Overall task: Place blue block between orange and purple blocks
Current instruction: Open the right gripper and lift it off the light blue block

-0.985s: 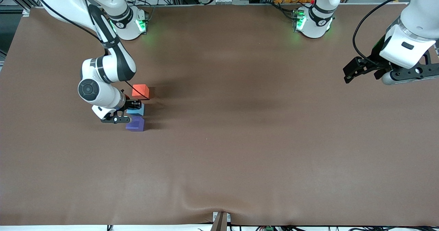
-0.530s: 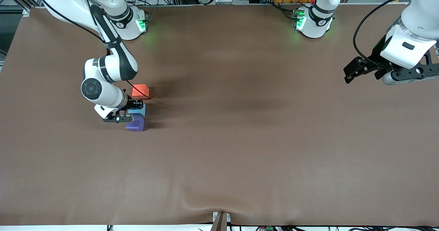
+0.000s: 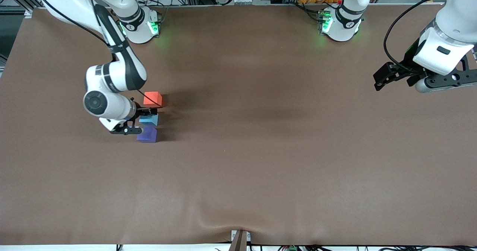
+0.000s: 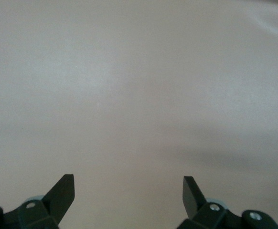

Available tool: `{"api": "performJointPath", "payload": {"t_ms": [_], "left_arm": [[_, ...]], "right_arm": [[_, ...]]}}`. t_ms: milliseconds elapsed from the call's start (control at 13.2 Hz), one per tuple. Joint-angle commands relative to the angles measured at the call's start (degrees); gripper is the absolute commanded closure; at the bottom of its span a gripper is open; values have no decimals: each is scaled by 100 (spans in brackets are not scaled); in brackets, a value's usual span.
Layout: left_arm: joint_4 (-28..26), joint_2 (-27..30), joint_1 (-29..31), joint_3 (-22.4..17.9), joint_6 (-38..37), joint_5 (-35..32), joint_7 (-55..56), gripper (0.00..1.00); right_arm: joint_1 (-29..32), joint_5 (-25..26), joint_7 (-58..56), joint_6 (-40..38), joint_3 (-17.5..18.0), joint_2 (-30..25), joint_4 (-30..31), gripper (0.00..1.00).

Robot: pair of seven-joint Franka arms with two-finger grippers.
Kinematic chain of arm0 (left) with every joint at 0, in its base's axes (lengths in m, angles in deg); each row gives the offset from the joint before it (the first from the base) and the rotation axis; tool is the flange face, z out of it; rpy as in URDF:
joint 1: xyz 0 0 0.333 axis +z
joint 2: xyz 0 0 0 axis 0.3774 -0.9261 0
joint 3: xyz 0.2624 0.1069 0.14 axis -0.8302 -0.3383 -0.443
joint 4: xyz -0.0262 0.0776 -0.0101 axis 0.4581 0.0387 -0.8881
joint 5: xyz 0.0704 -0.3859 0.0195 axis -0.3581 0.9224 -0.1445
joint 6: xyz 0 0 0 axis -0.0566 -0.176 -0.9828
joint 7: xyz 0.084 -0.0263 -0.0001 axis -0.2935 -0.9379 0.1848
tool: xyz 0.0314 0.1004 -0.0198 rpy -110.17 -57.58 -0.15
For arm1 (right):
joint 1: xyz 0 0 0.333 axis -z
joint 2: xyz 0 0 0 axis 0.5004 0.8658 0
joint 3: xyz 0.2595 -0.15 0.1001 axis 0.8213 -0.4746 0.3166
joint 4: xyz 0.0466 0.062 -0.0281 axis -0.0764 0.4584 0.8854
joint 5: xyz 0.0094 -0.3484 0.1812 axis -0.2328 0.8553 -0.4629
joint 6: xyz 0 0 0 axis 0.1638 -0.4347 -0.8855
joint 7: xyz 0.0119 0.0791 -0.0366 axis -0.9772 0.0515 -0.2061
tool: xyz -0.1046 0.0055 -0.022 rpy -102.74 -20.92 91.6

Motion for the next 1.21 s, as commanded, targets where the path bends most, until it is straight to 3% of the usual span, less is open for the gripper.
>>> {"api": "performJointPath", "payload": {"t_ms": [0,303,606,758,909,1136], "left_arm": [[-34,17,39,42,63,-35,18,0],[-34,17,48,42,63,-35,9,0],[-25,25,66,33,63,-35,9,0],[-34,60,66,33,19,-26,-26,0],[-25,174,83,33,-51,-9,-87,0],[1,280,136,15,-244,27,-114,0]], "right_arm": [[77,-56,48,-1570,37,-75,-1402,0],[426,-73,-49,-3154,37,12,-3529,0],[909,-82,-58,-4526,176,4,-4842,0],[1280,-47,-23,-4975,545,-153,-4958,0],[1237,-4,-5,-5075,538,-704,-4923,0],[1255,-3,-57,-4541,459,-1452,-3969,0]]}}
